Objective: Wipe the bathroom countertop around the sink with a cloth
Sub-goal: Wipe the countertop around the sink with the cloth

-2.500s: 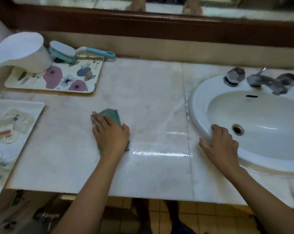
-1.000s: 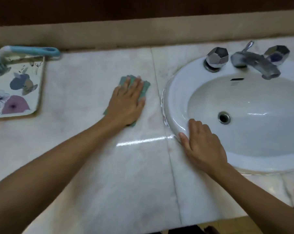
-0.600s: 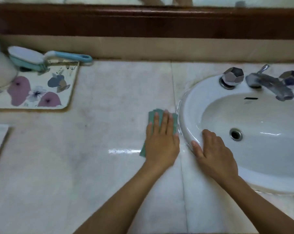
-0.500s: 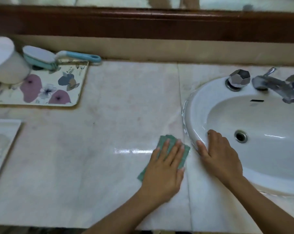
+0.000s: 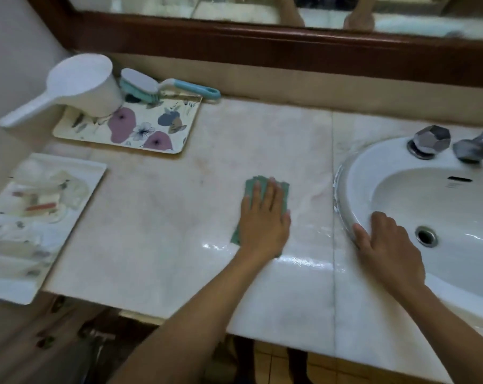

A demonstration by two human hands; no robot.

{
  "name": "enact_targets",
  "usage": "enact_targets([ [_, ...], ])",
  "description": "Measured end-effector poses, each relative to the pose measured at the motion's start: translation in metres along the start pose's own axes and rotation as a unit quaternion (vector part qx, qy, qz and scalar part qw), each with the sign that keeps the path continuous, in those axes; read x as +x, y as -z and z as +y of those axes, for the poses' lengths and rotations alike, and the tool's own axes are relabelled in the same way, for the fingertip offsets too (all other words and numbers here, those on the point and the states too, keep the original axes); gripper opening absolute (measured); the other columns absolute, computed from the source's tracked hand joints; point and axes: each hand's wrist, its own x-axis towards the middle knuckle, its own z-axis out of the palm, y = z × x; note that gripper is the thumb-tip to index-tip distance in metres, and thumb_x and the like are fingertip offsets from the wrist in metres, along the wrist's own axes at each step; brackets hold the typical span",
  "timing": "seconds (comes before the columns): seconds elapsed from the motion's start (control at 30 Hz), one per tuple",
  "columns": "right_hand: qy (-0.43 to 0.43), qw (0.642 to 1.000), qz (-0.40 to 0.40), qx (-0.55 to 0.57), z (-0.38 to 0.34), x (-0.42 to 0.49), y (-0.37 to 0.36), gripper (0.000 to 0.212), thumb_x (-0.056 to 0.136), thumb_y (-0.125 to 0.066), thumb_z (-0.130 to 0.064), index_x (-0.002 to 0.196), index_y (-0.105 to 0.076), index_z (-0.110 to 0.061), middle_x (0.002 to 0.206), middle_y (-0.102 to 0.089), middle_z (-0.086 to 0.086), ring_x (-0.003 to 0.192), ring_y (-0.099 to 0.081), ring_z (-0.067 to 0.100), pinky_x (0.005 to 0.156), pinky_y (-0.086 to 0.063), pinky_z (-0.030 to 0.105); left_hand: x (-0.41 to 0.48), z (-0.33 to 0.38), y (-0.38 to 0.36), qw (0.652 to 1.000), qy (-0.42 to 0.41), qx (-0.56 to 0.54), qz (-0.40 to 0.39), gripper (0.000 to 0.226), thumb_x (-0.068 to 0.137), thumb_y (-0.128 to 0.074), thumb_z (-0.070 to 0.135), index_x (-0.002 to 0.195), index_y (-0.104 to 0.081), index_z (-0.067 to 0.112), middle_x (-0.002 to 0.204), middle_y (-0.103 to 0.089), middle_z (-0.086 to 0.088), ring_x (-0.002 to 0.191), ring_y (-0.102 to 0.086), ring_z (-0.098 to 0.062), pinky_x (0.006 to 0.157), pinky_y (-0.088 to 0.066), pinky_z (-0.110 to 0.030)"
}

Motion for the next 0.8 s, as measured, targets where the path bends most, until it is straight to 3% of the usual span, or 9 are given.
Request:
enact_targets([
  [0.1, 0.008, 1.0, 0.002, -0.005, -0.002, 0.001, -0.002, 0.035, 0.097, -0.028, -0.051, 0.091, -0.034, -0.017, 0.091, -0.047, 0.008, 0.084, -0.046, 0.031, 0.057, -0.038, 0.039, -0.106, -0.012, 0.007, 0.988, -0.143, 0.009, -0.052, 0.06, 0.098, -0.03, 0.045, 0.154, -0.019, 0.025, 0.161, -0.012, 0.007, 0.149, -0.006, -0.018, 0.116, -0.009, -0.039],
  [0.17, 0.008, 1.0, 0.005, -0.01, -0.004, 0.001, -0.003, 0.035, 0.097, -0.029, -0.05, 0.091, -0.035, -0.016, 0.092, -0.048, 0.011, 0.085, -0.047, 0.033, 0.058, -0.037, 0.04, -0.106, -0.064, 0.025, 0.985, -0.161, 0.034, -0.051, 0.059, 0.098, -0.029, 0.048, 0.153, -0.02, 0.03, 0.161, -0.013, 0.011, 0.149, -0.008, -0.015, 0.116, -0.015, -0.037],
  [0.23, 0.004, 1.0, 0.007, -0.013, -0.006, 0.001, -0.004, 0.036, 0.098, -0.029, -0.049, 0.092, -0.036, -0.014, 0.094, -0.048, 0.012, 0.087, -0.047, 0.034, 0.06, -0.037, 0.04, -0.074, -0.128, 0.044, 0.993, -0.066, 0.092, -0.024, 0.061, 0.096, -0.022, 0.05, 0.153, -0.017, 0.03, 0.161, -0.012, 0.009, 0.149, -0.008, -0.016, 0.115, -0.021, -0.042],
  [0.3, -0.001, 1.0, 0.01, -0.014, -0.007, 0.0, -0.005, 0.036, 0.098, -0.029, -0.048, 0.095, -0.037, -0.013, 0.097, -0.048, 0.013, 0.091, -0.047, 0.035, 0.061, -0.036, 0.04, -0.037, -0.181, 0.067, 0.989, 0.108, 0.098, -0.003, 0.064, 0.095, -0.016, 0.049, 0.154, -0.014, 0.025, 0.163, -0.01, 0.002, 0.149, -0.007, -0.024, 0.115, -0.021, -0.046],
  [0.37, 0.0, 1.0, 0.017, -0.018, -0.007, 0.0, -0.006, 0.037, 0.098, -0.029, -0.048, 0.098, -0.039, -0.012, 0.099, -0.049, 0.014, 0.093, -0.047, 0.035, 0.062, -0.036, 0.041, -0.017, -0.19, 0.075, 0.968, 0.24, 0.063, 0.018, 0.062, 0.099, -0.017, 0.044, 0.155, -0.008, 0.018, 0.163, -0.004, -0.003, 0.149, -0.003, -0.029, 0.118, -0.012, -0.048],
  [0.43, -0.005, 1.0, 0.015, -0.024, -0.007, 0.0, -0.009, 0.04, 0.098, -0.029, -0.048, 0.101, -0.04, -0.01, 0.101, -0.049, 0.016, 0.094, -0.048, 0.036, 0.063, -0.038, 0.042, -0.019, -0.155, 0.062, 0.956, 0.289, 0.031, 0.037, 0.062, 0.1, -0.019, 0.04, 0.155, -0.006, 0.014, 0.163, 0.0, -0.004, 0.149, 0.002, -0.03, 0.118, -0.007, -0.048],
  [0.57, -0.041, 0.996, 0.066, -0.033, -0.016, -0.006, -0.016, 0.039, 0.098, -0.035, -0.038, 0.107, -0.043, -0.002, 0.107, -0.049, 0.026, 0.098, -0.047, 0.041, 0.074, -0.041, 0.05, -0.097, -0.056, 0.016, 0.987, 0.15, 0.029, 0.038, 0.062, 0.099, -0.022, 0.041, 0.155, -0.007, 0.019, 0.162, -0.002, 0.0, 0.149, 0.002, -0.025, 0.118, -0.004, -0.043],
  [0.67, -0.016, 0.995, 0.09, -0.032, -0.042, -0.017, -0.021, 0.043, 0.09, -0.044, -0.031, 0.124, -0.042, -0.004, 0.132, -0.038, 0.027, 0.115, -0.037, 0.04, 0.09, -0.031, 0.052, -0.15, -0.054, 0.018, 0.998, 0.063, 0.023, -0.004, 0.06, 0.1, -0.021, 0.046, 0.154, 0.002, 0.03, 0.161, 0.008, 0.01, 0.148, 0.012, -0.016, 0.117, 0.002, -0.036],
  [0.8, 0.125, 0.991, 0.03, -0.027, -0.08, -0.035, -0.037, 0.048, 0.093, -0.042, -0.039, 0.136, -0.039, -0.019, 0.149, -0.029, 0.017, 0.13, -0.03, 0.037, 0.099, -0.027, 0.052, -0.154, -0.154, 0.05, 0.985, 0.156, 0.063, 0.033, 0.061, 0.1, -0.02, 0.048, 0.154, 0.0, 0.029, 0.162, 0.006, 0.007, 0.149, 0.006, -0.017, 0.118, -0.007, -0.041],
])
